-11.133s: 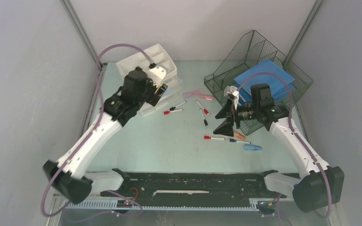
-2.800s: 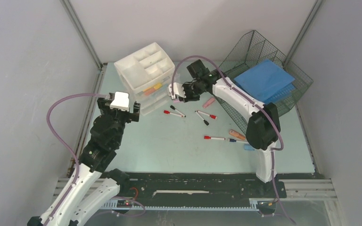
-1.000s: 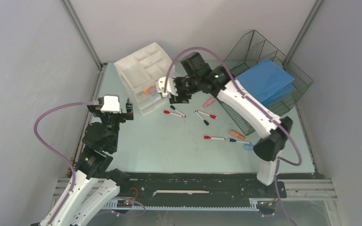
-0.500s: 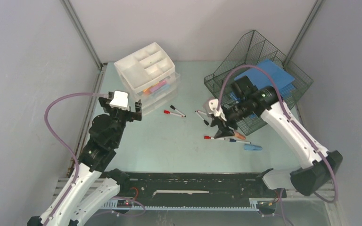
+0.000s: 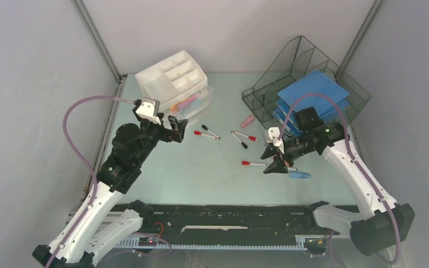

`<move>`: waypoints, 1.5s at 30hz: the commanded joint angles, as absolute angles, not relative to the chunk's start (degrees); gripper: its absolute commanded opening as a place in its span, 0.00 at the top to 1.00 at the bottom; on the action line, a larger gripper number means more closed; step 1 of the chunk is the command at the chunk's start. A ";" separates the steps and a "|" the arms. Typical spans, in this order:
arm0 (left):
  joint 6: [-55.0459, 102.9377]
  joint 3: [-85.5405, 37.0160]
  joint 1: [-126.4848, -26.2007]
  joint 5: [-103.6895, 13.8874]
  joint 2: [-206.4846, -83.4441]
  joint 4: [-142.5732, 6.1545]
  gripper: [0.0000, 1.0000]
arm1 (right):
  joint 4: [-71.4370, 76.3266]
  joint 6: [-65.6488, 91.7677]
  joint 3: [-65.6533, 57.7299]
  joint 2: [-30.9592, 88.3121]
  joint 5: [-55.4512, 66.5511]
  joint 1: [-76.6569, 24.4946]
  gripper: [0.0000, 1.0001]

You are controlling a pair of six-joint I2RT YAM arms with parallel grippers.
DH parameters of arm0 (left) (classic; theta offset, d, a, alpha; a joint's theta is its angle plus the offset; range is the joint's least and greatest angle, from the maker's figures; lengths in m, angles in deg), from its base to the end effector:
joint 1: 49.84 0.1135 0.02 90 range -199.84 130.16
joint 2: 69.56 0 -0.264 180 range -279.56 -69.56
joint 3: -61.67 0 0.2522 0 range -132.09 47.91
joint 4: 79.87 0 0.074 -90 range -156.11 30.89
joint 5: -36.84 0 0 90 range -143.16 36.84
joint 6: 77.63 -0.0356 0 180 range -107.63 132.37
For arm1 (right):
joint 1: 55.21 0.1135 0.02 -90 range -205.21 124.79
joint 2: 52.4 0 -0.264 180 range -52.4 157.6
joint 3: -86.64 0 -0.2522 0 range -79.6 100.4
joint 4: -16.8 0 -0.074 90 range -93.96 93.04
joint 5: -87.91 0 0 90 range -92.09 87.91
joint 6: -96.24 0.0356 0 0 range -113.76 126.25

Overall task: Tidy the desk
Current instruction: Close the drawer in the storage box.

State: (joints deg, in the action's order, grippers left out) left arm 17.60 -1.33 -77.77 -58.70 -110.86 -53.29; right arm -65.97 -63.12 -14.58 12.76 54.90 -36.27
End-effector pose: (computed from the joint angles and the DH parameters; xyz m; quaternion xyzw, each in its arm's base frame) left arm 0.1474 -0.0743 0.3717 0.1127 0.7278 -0.1587 0.6576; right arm 0.1676 0.0891 0.3252 -0.6640 0.5601 0.3568 0.3437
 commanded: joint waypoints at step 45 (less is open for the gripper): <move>-3.46 -29.13 -79.96 -86.17 -160.86 -48.54 0.52 | -58.73 -63.72 -20.63 7.15 52.05 -36.84 0.39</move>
